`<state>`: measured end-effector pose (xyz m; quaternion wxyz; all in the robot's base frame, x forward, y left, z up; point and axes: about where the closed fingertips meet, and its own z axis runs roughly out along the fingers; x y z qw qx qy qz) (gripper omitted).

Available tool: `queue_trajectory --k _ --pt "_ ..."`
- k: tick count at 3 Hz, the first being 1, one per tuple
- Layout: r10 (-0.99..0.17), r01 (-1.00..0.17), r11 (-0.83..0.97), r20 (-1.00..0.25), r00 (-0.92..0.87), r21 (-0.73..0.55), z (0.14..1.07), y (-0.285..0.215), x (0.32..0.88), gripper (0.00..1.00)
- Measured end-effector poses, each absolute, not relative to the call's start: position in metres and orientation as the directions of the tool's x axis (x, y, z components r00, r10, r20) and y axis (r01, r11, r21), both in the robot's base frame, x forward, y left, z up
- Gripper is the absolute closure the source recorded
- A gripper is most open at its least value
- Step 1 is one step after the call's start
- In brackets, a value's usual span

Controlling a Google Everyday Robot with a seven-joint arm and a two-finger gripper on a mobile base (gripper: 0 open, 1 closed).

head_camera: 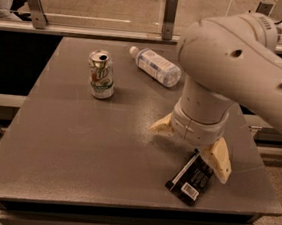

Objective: Move rxbar chocolate near 7up can

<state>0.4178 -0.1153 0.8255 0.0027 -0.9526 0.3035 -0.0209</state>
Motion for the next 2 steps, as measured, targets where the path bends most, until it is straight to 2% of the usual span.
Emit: queue_trajectory --k 1,2 --pt "-0.573 -0.574 -0.819 0.048 0.818 -0.006 0.8258 -0.1169 0.4184 0.00" --pt "-0.600 -0.596 -0.798 0.022 0.800 -0.093 0.8272 -0.1245 0.4174 0.00"
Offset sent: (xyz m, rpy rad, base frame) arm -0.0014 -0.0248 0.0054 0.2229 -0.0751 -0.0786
